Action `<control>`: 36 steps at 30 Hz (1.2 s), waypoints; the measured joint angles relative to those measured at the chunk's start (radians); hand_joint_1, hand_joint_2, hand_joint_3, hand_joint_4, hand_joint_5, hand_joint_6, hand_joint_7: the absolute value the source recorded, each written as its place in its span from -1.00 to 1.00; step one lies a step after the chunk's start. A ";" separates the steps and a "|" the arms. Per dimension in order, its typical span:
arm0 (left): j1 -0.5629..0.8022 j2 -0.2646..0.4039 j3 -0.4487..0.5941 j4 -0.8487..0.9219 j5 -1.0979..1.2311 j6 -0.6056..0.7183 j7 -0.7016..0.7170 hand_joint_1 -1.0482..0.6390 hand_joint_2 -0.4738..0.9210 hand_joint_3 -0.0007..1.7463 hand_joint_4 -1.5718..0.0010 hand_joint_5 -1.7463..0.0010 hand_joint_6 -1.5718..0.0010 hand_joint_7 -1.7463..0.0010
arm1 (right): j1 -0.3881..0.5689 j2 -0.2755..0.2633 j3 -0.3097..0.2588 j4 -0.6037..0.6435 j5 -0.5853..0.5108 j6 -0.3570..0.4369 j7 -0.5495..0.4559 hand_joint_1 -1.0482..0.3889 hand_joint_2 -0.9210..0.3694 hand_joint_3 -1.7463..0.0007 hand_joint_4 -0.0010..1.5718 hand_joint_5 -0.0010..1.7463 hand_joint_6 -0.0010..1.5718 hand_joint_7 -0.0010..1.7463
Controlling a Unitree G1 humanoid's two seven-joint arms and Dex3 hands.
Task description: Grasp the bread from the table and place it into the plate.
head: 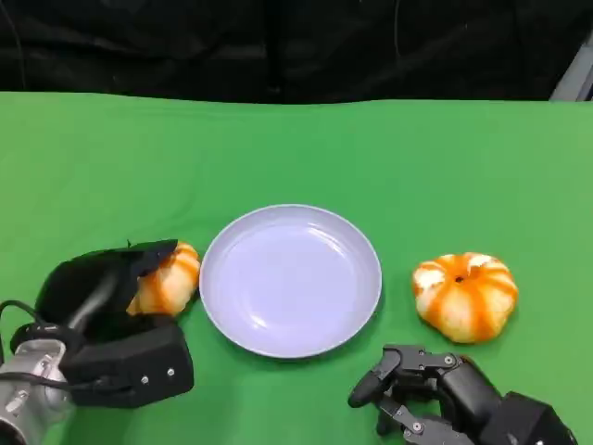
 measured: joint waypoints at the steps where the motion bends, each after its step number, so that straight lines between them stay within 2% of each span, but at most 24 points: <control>1: 0.000 0.000 -0.002 0.000 -0.001 0.000 0.000 -0.53 1.00 -0.82 0.42 1.00 0.48 1.00 | 0.000 0.000 0.000 0.000 0.000 0.000 0.000 0.30 -1.00 0.46 -0.15 0.76 0.01 0.17; 2: 0.000 0.000 -0.003 0.001 -0.002 0.000 0.000 -0.53 1.00 -0.82 0.41 1.00 0.48 1.00 | 0.000 0.000 0.000 0.000 0.000 0.000 0.000 0.30 -1.00 0.46 -0.15 0.76 0.01 0.17; 3: 0.000 0.000 -0.005 0.002 -0.002 0.001 0.000 -0.43 0.97 -0.83 0.41 1.00 0.47 0.99 | -0.001 0.000 0.000 0.001 0.000 -0.001 0.000 0.30 -1.00 0.46 -0.15 0.76 0.01 0.17; 4: -0.001 0.000 -0.008 0.002 -0.003 0.001 0.000 -0.22 0.93 -0.87 0.41 1.00 0.46 0.99 | -0.001 0.000 0.000 0.002 0.000 -0.003 0.000 0.30 -1.00 0.46 -0.15 0.76 0.01 0.17; 5: -0.001 0.000 -0.010 0.002 -0.006 0.001 -0.001 -0.10 0.91 -0.89 0.41 1.00 0.45 0.99 | -0.001 0.000 0.000 0.002 0.000 -0.003 0.000 0.30 -1.00 0.46 -0.15 0.76 0.01 0.17; 7: -0.001 -0.002 -0.012 0.003 -0.012 0.000 -0.016 0.01 0.91 -0.92 0.41 1.00 0.45 0.99 | -0.001 0.000 0.000 0.002 0.000 -0.003 0.000 0.31 -1.00 0.46 -0.15 0.76 0.01 0.17; 11: -0.001 -0.003 -0.019 0.003 -0.024 -0.007 -0.021 0.11 0.93 -0.95 0.40 1.00 0.43 0.99 | -0.001 0.000 0.000 0.002 0.000 -0.005 -0.001 0.30 -1.00 0.46 -0.14 0.75 0.01 0.17; 20: -0.001 -0.003 -0.033 0.002 -0.042 -0.014 -0.021 0.16 0.95 -0.98 0.39 0.99 0.42 0.99 | -0.001 0.000 0.000 0.005 0.000 -0.015 -0.002 0.29 -1.00 0.46 -0.14 0.74 0.02 0.17; 26: -0.001 -0.003 -0.043 -0.003 -0.042 0.001 -0.027 0.20 0.93 -0.99 0.35 0.98 0.33 0.97 | -0.001 0.000 0.000 0.011 0.000 -0.018 -0.002 0.30 -1.00 0.46 -0.14 0.74 0.01 0.17; 30: -0.001 -0.004 -0.043 -0.007 -0.046 0.015 -0.029 0.16 0.97 -0.99 0.17 0.97 0.10 0.97 | -0.001 0.000 0.000 0.011 0.000 -0.018 -0.002 0.30 -1.00 0.46 -0.14 0.74 0.01 0.16; 31: -0.001 -0.005 -0.042 -0.008 -0.048 0.018 -0.029 0.15 0.99 -0.99 -0.01 0.93 -0.20 0.93 | -0.001 0.000 0.000 0.012 0.000 -0.019 -0.002 0.29 -1.00 0.46 -0.14 0.74 0.01 0.16; 33: -0.001 -0.007 -0.039 -0.011 -0.052 0.028 -0.027 0.14 1.00 -0.98 -0.15 0.92 -0.44 0.94 | -0.001 0.000 0.000 0.012 0.000 -0.019 -0.002 0.29 -1.00 0.46 -0.13 0.74 0.02 0.16; 36: -0.005 -0.010 -0.038 -0.014 -0.053 0.042 -0.019 0.14 1.00 -0.98 -0.19 0.92 -0.50 0.95 | -0.001 0.000 0.000 0.012 0.000 -0.019 -0.003 0.29 -1.00 0.46 -0.13 0.74 0.02 0.16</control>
